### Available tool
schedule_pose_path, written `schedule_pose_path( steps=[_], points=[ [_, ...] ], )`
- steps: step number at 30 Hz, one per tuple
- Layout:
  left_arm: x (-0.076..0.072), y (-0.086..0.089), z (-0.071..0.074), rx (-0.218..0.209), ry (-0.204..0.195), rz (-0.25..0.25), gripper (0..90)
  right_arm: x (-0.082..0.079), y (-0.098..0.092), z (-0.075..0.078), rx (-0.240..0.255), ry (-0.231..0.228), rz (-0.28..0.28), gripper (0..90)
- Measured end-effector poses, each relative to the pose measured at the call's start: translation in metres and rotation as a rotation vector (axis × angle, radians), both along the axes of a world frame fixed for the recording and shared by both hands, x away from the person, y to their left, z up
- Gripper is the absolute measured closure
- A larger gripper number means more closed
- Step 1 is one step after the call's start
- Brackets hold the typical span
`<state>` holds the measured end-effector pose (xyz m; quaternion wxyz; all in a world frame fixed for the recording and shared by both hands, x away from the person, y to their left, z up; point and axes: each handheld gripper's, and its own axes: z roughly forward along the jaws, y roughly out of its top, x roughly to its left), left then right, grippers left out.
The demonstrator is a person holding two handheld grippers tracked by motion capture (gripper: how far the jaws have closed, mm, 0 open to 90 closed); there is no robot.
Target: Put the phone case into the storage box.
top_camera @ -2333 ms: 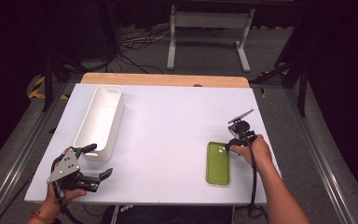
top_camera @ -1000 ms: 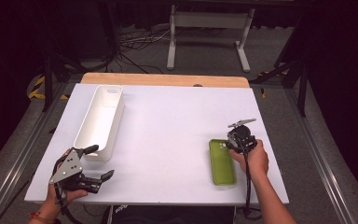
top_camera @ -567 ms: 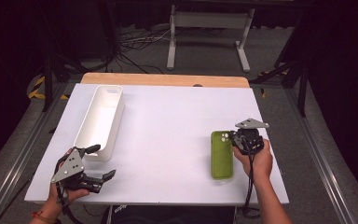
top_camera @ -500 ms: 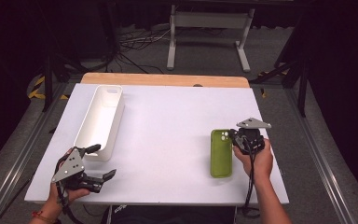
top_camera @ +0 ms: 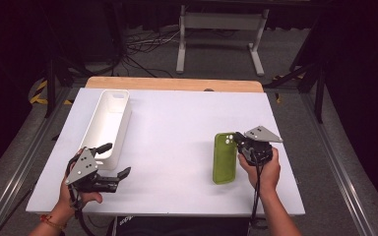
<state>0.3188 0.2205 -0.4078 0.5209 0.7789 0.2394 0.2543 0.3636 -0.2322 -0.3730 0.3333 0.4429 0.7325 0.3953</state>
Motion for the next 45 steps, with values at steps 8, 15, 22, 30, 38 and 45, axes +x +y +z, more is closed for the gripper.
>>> schedule_pose_path(
  steps=[8,15,22,30,38,45],
  points=[
    [0.008,-0.023,0.011,-0.020,-0.023,-0.034,8.7,-0.008,0.009,0.006,0.018,-0.040,0.018,86.3],
    [0.017,-0.057,0.019,-0.040,-0.018,-0.089,10.4,-0.012,0.017,0.008,0.027,-0.063,0.034,86.3],
    [0.027,-0.101,0.023,-0.052,-0.002,-0.145,11.2,-0.017,0.027,0.008,0.016,-0.112,0.027,86.3],
    [0.033,-0.133,0.027,-0.120,0.049,-0.188,12.8,-0.020,0.039,0.006,-0.005,-0.149,0.032,86.3],
    [0.034,-0.159,0.022,-0.098,0.073,-0.195,17.1,-0.027,0.053,0.003,-0.036,-0.209,0.036,86.2],
    [0.036,-0.166,0.022,-0.095,0.093,-0.202,34.1,-0.037,0.063,0.000,-0.066,-0.276,0.049,86.2]
  ],
)
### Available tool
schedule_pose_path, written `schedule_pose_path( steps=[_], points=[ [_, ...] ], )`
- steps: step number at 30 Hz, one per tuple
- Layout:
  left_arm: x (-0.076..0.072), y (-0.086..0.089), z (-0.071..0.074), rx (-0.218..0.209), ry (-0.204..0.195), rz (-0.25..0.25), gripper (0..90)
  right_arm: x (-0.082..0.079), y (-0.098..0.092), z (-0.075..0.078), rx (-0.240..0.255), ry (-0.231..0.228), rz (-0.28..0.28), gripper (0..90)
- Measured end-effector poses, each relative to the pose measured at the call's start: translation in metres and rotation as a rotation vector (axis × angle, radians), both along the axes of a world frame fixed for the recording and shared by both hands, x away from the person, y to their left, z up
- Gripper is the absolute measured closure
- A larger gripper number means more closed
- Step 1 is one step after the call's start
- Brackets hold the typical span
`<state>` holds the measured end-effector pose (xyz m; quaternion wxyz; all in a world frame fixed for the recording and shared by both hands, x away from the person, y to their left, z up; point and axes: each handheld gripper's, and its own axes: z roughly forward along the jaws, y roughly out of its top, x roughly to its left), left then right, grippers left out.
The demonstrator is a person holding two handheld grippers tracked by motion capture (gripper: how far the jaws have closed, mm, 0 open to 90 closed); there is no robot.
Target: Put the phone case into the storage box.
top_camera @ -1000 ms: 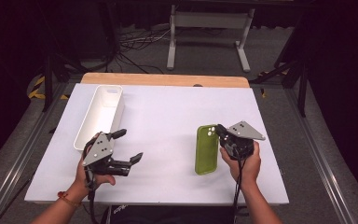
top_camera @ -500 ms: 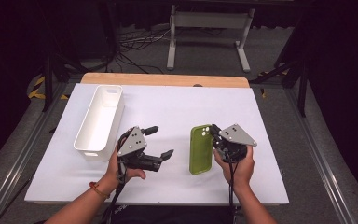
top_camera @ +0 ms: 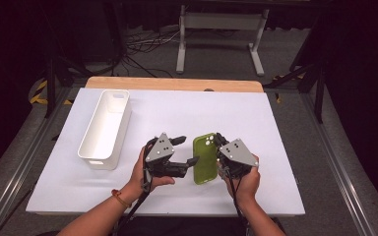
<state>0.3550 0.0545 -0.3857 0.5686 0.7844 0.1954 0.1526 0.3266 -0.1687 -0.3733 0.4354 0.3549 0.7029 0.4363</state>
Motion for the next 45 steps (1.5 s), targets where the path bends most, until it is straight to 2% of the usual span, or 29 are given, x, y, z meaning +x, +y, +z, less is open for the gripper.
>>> schedule_pose_path(
  steps=[1,4,7,12,15,18,23,24,25,29,31,33,36,37,38,40,42,45],
  points=[
    [0.001,0.000,0.001,-0.005,-0.008,-0.007,34.1,-0.002,0.002,0.000,-0.003,-0.012,0.004,86.2],
    [0.002,0.003,0.003,-0.018,-0.007,-0.022,46.8,-0.008,0.007,0.000,-0.014,-0.052,0.009,86.2],
    [0.003,0.007,0.004,-0.033,0.009,-0.036,57.0,-0.012,0.011,0.000,-0.025,-0.085,0.012,86.0],
    [0.002,0.009,0.006,-0.054,-0.002,-0.044,71.8,-0.017,0.013,0.000,-0.030,-0.139,0.008,85.5],
    [0.002,0.010,0.007,-0.050,-0.015,-0.036,73.8,-0.019,0.014,0.000,-0.025,-0.151,0.010,85.3],
    [0.005,0.015,0.007,-0.063,-0.022,-0.024,77.3,-0.020,0.013,0.001,-0.011,-0.165,0.039,84.1],
    [0.007,0.020,0.006,-0.056,-0.019,-0.021,78.1,-0.019,0.012,0.001,0.004,-0.145,0.085,82.9],
    [0.008,0.022,0.006,-0.043,-0.041,-0.011,78.1,-0.018,0.012,0.001,0.007,-0.126,0.097,82.5],
    [0.009,0.025,0.006,-0.048,-0.041,-0.019,78.3,-0.017,0.010,0.003,0.026,-0.107,0.130,81.9],
    [0.010,0.028,0.007,-0.040,-0.041,-0.030,78.5,-0.019,0.012,0.003,0.012,-0.115,0.152,81.2],
    [0.011,0.031,0.008,-0.028,-0.070,-0.012,78.4,-0.018,0.012,0.003,0.008,-0.102,0.168,77.1],
    [0.012,0.032,0.007,-0.043,-0.062,-0.012,78.3,-0.017,0.013,0.003,0.003,-0.092,0.177,74.9],
    [0.014,0.034,0.006,-0.042,-0.050,-0.012,78.4,-0.016,0.015,0.001,-0.008,-0.078,0.188,72.0],
    [0.014,0.035,0.006,-0.030,-0.067,-0.009,78.4,-0.016,0.015,0.001,-0.009,-0.077,0.192,70.8],
    [0.014,0.035,0.005,-0.037,-0.071,-0.002,78.4,-0.016,0.015,0.001,-0.005,-0.074,0.196,69.0],
    [0.014,0.036,0.005,-0.030,-0.067,-0.008,78.4,-0.016,0.015,0.002,-0.002,-0.071,0.203,67.4],
    [0.014,0.038,0.006,-0.028,-0.076,-0.003,78.4,-0.016,0.015,0.002,0.006,-0.061,0.218,59.7],
    [0.014,0.041,0.007,-0.026,-0.082,0.001,78.4,-0.015,0.015,0.001,0.008,-0.043,0.224,55.6]
  ],
)
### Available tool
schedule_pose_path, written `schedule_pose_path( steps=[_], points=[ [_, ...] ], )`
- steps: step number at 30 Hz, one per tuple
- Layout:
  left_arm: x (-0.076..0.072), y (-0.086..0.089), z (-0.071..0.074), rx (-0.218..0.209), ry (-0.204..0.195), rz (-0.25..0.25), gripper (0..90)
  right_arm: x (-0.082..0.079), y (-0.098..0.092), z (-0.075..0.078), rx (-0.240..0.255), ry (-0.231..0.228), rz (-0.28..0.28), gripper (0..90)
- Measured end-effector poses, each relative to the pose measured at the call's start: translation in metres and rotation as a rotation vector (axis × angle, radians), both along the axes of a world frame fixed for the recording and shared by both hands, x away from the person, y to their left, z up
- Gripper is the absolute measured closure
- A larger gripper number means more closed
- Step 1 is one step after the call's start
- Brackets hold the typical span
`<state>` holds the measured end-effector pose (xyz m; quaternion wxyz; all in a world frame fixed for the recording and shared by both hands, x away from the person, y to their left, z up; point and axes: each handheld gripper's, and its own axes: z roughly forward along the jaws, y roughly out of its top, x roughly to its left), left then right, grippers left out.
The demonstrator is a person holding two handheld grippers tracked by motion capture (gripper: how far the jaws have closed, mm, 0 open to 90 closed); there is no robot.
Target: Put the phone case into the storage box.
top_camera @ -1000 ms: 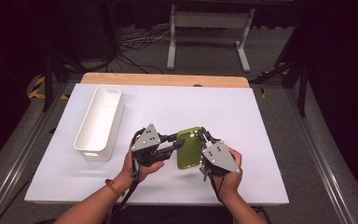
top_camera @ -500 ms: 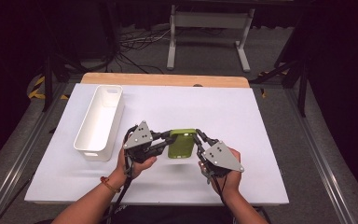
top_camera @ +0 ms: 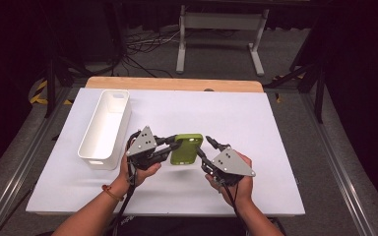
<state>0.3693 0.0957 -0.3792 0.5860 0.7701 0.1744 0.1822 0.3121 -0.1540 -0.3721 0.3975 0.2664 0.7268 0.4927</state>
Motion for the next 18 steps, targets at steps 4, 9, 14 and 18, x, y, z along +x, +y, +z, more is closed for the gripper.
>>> schedule_pose_path(
  steps=[4,9,14,18],
  points=[
    [0.001,0.005,0.001,-0.001,-0.002,0.006,78.5,0.001,-0.002,-0.001,0.013,0.025,0.020,45.0],
    [0.003,0.014,0.007,-0.012,-0.017,0.017,78.5,0.002,-0.003,-0.003,0.013,0.034,0.055,35.3],
    [0.002,0.023,0.015,-0.038,-0.026,0.025,78.6,0.004,-0.003,-0.006,0.007,0.050,0.073,27.3],
    [0.001,0.033,0.023,-0.055,-0.038,0.035,78.6,0.003,-0.004,-0.010,-0.002,0.061,0.085,20.5]
  ],
)
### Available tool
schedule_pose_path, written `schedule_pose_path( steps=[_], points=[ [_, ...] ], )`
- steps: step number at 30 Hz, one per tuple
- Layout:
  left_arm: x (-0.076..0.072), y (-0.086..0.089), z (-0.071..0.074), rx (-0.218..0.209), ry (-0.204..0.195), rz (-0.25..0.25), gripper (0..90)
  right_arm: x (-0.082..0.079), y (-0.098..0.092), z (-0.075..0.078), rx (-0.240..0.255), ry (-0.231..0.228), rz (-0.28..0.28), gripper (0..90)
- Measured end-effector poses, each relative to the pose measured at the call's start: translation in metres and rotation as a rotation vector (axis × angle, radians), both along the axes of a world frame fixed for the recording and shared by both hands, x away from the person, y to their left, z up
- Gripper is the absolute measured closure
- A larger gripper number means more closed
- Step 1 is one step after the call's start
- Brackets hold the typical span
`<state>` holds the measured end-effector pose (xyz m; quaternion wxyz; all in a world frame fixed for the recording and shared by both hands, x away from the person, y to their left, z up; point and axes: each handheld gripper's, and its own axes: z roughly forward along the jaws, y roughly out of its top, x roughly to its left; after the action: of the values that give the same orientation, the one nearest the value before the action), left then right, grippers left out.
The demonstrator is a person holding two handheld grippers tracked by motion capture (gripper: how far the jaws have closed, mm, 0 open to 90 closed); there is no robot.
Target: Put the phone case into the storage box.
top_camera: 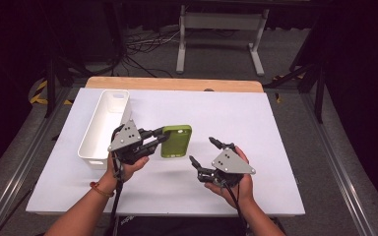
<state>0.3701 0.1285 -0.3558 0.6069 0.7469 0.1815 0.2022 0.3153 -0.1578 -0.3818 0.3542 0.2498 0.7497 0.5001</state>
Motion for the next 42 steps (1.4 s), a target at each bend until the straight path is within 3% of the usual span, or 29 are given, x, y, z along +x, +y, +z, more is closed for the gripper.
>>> schedule_pose_path(
  steps=[6,9,21,25,42],
  points=[
    [0.002,0.015,0.008,-0.004,-0.018,0.022,78.6,0.002,-0.003,-0.007,-0.014,0.011,0.019,16.6],
    [0.003,0.023,0.010,-0.019,-0.020,0.035,78.6,0.003,-0.004,-0.011,-0.047,0.004,0.023,16.6],
    [0.009,0.049,0.019,-0.062,-0.035,0.083,78.6,0.006,-0.008,-0.015,-0.060,0.009,0.001,16.8],
    [0.010,0.062,0.023,-0.087,-0.046,0.104,78.6,0.007,-0.010,-0.015,-0.056,0.007,0.003,16.8],
    [0.011,0.102,0.033,-0.113,-0.075,0.163,78.6,0.008,-0.017,-0.017,-0.032,0.018,-0.010,16.6]
  ],
)
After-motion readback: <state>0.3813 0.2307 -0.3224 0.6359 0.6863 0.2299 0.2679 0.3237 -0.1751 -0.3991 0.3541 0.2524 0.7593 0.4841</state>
